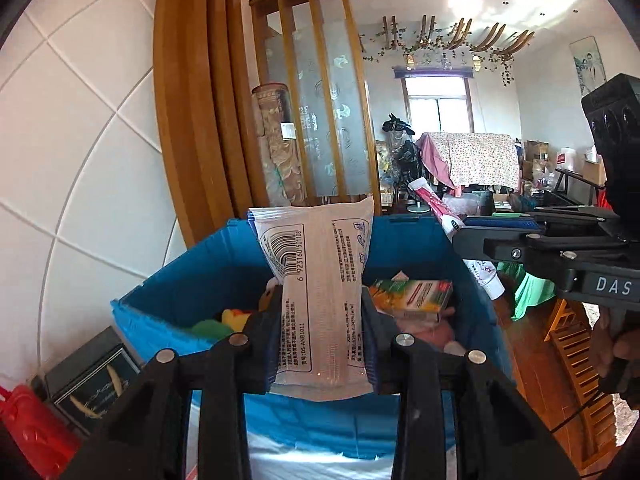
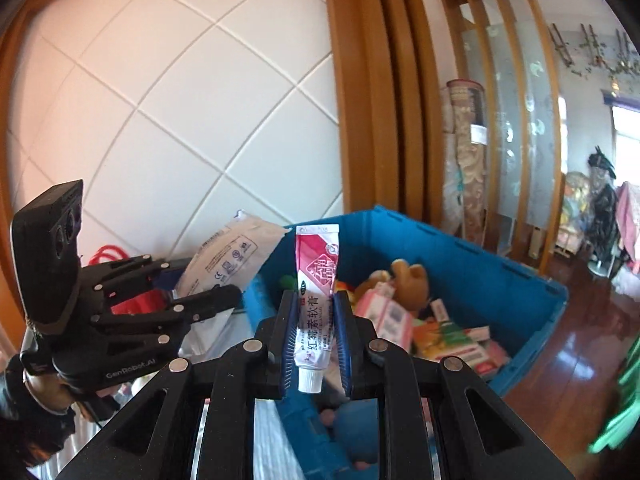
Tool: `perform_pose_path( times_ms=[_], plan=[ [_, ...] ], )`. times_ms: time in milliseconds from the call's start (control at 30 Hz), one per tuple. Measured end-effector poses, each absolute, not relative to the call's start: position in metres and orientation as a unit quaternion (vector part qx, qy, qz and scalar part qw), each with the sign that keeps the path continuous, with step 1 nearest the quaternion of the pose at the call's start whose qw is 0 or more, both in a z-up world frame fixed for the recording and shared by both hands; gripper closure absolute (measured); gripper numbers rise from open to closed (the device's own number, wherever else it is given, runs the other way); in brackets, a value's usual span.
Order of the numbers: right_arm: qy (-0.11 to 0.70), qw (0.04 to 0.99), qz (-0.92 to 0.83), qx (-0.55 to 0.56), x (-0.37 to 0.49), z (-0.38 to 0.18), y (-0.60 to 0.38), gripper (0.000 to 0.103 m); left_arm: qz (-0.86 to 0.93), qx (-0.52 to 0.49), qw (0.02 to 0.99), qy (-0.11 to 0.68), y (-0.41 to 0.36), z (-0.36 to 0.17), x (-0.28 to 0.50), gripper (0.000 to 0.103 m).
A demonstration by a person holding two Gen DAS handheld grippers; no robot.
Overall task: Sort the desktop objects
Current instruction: 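Lift the gauze packet and ointment tube toward the blue bin, then open both tools over the blue bin to drop the items, then bring both open tools back over the items on the bed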
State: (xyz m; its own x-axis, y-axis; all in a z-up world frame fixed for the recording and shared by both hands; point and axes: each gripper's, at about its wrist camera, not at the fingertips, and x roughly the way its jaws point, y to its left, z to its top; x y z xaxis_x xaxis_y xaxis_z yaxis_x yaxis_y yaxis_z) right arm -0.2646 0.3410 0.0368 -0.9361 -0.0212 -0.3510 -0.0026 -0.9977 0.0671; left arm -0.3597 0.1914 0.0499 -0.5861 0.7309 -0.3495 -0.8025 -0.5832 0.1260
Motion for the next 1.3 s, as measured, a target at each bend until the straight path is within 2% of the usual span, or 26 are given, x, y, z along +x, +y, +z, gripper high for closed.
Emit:
perform_pose_path(
  times_ms=[133, 200, 233, 267, 300, 333, 367, 467, 700, 1000, 1300],
  plan=[
    [-0.040, -0.022, -0.982, 0.184, -0.292, 0.046, 0.393, 0.085, 0.890, -0.134, 0.415, 0.133, 0.240, 0.065, -0.385, 0.068],
    [-0.045, -0.038, -0.981, 0.185, -0.305, 0.049, 0.416, 0.081, 0.902, -0.134, 0.388, 0.134, 0.258, 0.074, -0.399, 0.061],
    [-0.043, -0.051, -0.981, 0.183, -0.312, 0.051, 0.425, 0.077, 0.909, -0.134, 0.371, 0.134, 0.262, 0.079, -0.404, 0.048],
    [-0.045, -0.057, -0.981, 0.179, -0.311, 0.055, 0.436, 0.060, 0.915, -0.130, 0.358, 0.131, 0.265, 0.085, -0.409, 0.035],
    [-0.051, -0.058, -0.982, 0.173, -0.311, 0.055, 0.444, 0.033, 0.922, -0.120, 0.348, 0.124, 0.266, 0.089, -0.411, 0.030],
    [-0.058, -0.056, -0.984, 0.160, -0.309, 0.058, 0.450, 0.022, 0.927, -0.111, 0.339, 0.115, 0.265, 0.094, -0.413, 0.022],
    [-0.060, -0.055, -0.986, 0.147, -0.305, 0.059, 0.456, 0.013, 0.931, -0.105, 0.332, 0.109, 0.264, 0.099, -0.414, 0.020],
    [-0.054, -0.047, -0.989, 0.126, -0.293, 0.060, 0.463, 0.013, 0.940, -0.097, 0.313, 0.099, 0.259, 0.104, -0.411, 0.014],
    [-0.067, -0.024, -0.989, 0.127, -0.285, 0.051, 0.468, 0.001, 0.948, -0.104, 0.281, 0.112, 0.254, 0.087, -0.397, 0.014],
    [-0.096, -0.017, -0.984, 0.147, -0.276, 0.039, 0.454, 0.001, 0.953, -0.122, 0.254, 0.108, 0.208, 0.062, -0.377, 0.014],
    [-0.088, 0.019, -0.982, 0.163, -0.274, 0.041, 0.367, 0.001, 0.967, -0.149, 0.161, 0.129, 0.110, 0.027, -0.361, 0.014]
  ],
)
